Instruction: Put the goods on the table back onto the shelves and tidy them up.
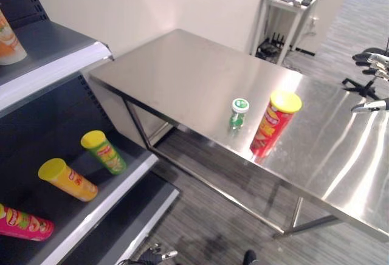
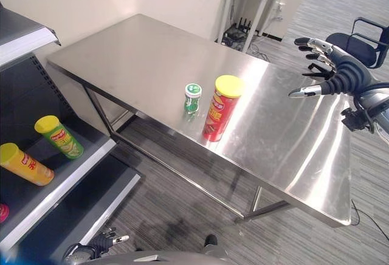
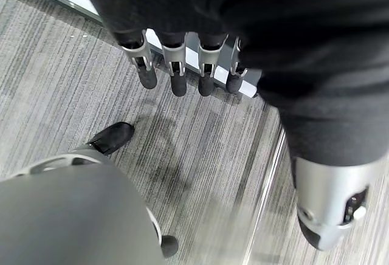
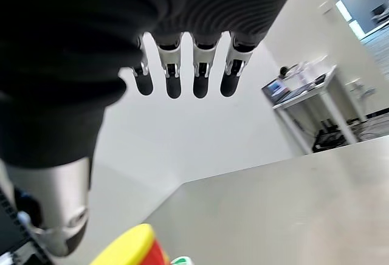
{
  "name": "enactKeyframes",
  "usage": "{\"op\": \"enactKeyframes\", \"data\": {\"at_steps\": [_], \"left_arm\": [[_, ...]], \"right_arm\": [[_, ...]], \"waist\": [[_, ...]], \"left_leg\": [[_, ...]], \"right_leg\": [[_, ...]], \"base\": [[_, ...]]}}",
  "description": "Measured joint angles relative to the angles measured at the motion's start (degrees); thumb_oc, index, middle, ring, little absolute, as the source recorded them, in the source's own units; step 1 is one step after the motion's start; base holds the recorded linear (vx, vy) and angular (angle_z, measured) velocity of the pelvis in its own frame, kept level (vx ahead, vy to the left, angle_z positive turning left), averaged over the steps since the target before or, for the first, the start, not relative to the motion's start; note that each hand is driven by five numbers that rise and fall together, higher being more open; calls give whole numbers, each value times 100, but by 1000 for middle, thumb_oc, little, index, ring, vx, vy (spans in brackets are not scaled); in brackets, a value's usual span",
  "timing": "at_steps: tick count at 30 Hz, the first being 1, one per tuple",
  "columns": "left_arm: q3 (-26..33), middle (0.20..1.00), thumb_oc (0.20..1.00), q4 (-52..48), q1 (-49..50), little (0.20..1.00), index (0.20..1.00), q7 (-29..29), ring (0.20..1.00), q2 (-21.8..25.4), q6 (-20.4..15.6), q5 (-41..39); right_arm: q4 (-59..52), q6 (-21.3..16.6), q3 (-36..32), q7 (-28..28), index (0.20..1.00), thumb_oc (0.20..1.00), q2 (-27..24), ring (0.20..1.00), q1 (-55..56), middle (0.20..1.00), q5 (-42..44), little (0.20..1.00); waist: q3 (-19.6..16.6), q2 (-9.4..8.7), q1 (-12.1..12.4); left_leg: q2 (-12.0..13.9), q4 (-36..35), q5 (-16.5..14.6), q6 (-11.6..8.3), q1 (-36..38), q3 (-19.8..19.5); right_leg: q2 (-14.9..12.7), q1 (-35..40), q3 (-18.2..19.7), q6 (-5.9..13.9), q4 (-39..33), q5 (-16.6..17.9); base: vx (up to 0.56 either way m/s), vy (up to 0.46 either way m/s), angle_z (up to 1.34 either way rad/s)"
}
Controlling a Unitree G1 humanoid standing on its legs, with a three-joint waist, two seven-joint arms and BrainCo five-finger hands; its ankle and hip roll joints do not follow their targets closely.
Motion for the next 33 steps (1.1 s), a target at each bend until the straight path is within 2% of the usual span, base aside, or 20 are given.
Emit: {"op": "enactKeyframes", "data": {"at_steps": [6, 10, 15, 30, 33], "left_arm": [[59, 1000, 1000, -4, -24, 1000, 1000, 7, 1000, 12, -14, 2], [70, 1000, 1000, 15, 5, 1000, 1000, 9, 1000, 12, -65, 0], [129, 1000, 1000, 26, 65, 1000, 1000, 6, 1000, 11, -68, 1], [222, 1000, 1000, 112, 93, 1000, 1000, 3, 1000, 11, -94, 2], [222, 1000, 1000, 104, 90, 1000, 1000, 3, 1000, 11, -95, 1]], "right_arm": [[-5, 2, 883, 48, 1000, 1000, -4, 1000, -664, 1000, -48, 1000], [20, 4, 1244, 130, 1000, 1000, -6, 1000, -883, 1000, -54, 1000], [-22, 8, 1383, 275, 1000, 1000, -27, 1000, -866, 1000, -54, 1000], [-326, 34, 1386, 547, 1000, 1000, -27, 1000, -709, 1000, -67, 1000], [-320, 35, 1393, 545, 1000, 1000, -27, 1000, -708, 1000, -288, 1000]], "waist": [[-1, -16, 127], [4, -26, 171], [21, -56, 164], [143, -24, 162], [161, -9, 162]], "left_leg": [[74, 0, 32, -40, -58, -59], [92, 0, 40, -52, -79, -139], [89, 1, 42, -56, -95, -236], [89, 2, 39, -60, -105, -267], [87, 6, 39, -60, -103, -266]], "right_leg": [[71, 9, -72, -40, 0, -25], [87, 42, -150, -66, 0, -62], [82, 99, -266, -54, -1, -92], [83, 104, -289, -56, 0, -108], [83, 104, -290, -56, 0, -108]], "base": [[0, -28, 6], [6, -21, 9], [7, -15, 12], [1, -1, 0], [0, 0, 0]]}}
